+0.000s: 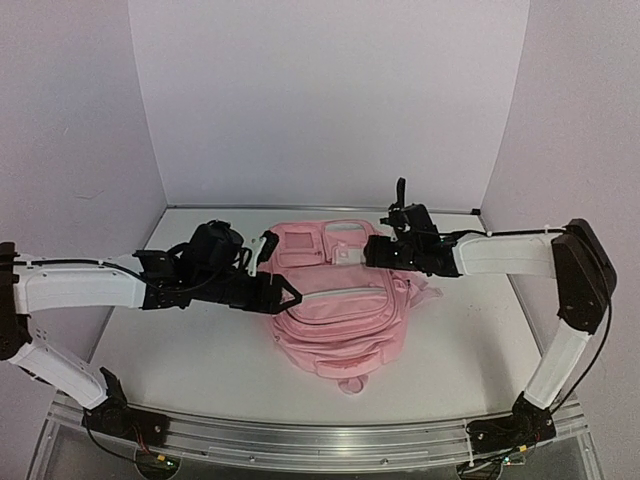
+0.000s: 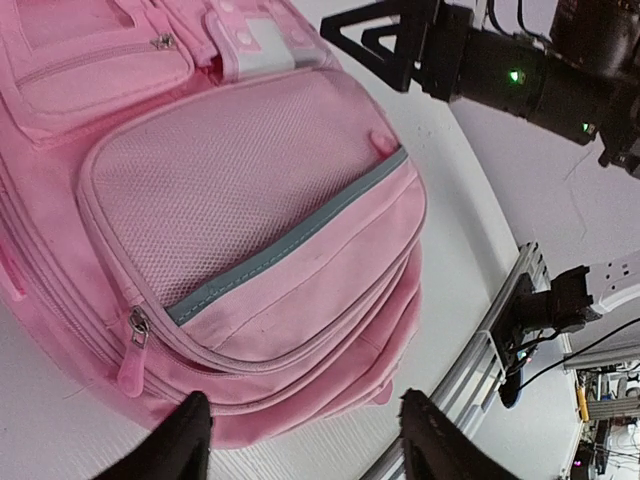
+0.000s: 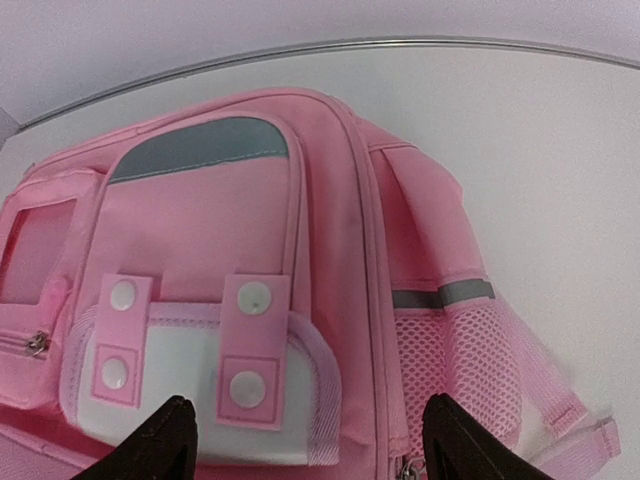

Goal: Pack the student bag
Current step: Adjust the student bag at the center of the board.

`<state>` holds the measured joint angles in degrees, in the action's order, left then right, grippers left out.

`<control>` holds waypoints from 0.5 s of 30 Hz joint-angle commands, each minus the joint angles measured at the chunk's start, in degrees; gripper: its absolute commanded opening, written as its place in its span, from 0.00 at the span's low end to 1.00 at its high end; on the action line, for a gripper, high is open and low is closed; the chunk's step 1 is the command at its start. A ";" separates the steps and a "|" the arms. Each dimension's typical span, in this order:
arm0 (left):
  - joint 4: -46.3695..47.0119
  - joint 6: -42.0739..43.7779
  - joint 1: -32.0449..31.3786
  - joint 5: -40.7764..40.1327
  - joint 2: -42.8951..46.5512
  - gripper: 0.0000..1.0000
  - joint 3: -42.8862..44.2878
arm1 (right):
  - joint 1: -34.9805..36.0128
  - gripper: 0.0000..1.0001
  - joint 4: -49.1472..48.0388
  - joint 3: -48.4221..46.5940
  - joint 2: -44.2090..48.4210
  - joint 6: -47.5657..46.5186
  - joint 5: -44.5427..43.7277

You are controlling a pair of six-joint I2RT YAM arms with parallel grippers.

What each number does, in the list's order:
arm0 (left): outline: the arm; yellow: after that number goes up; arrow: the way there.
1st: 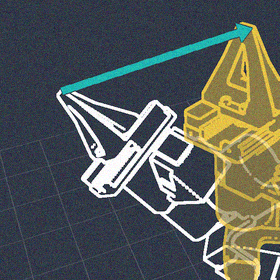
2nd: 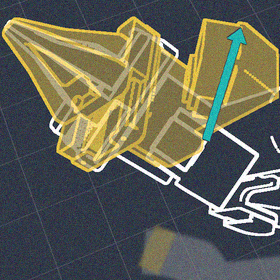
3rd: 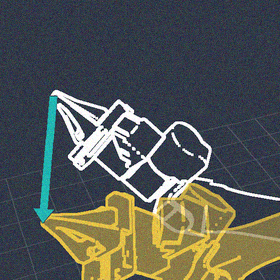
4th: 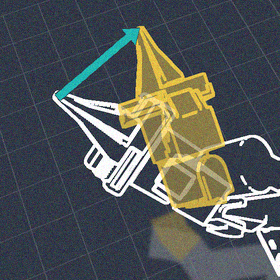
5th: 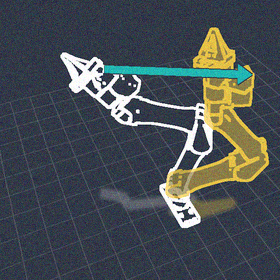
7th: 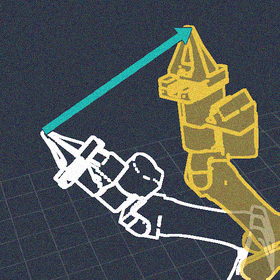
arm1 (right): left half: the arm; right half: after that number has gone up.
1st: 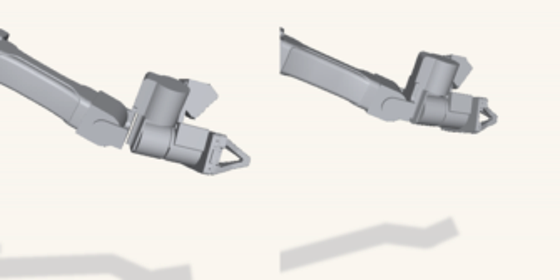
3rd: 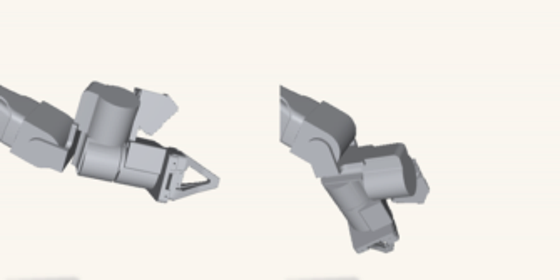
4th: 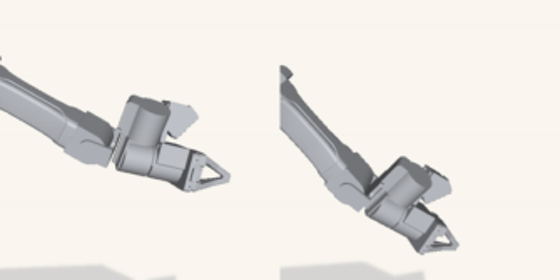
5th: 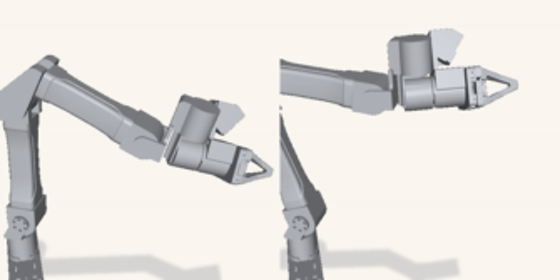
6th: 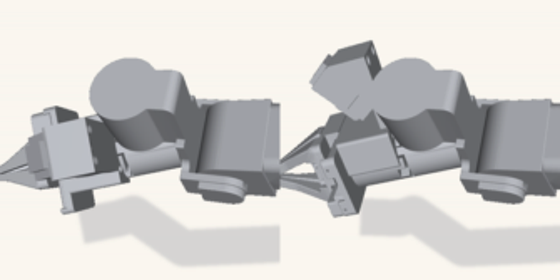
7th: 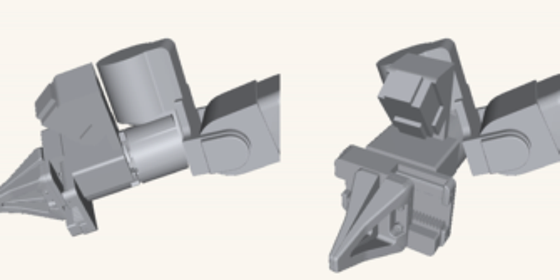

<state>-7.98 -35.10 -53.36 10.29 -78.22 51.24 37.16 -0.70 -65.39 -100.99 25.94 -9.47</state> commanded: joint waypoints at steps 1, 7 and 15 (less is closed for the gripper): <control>-8.20 3.15 2.00 -5.88 4.79 0.79 2.18 | -0.03 0.88 3.06 4.36 8.76 2.16 6.98; -11.42 4.24 8.33 -1.55 4.79 0.85 0.93 | 0.05 0.76 3.18 11.34 16.22 8.42 17.60; -9.44 7.92 9.23 4.43 4.28 0.80 -1.18 | 0.36 0.62 3.15 19.46 21.22 14.28 23.39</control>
<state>-17.67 -30.34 -44.14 10.65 -73.67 50.23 37.18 2.13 -48.60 -82.47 36.36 10.01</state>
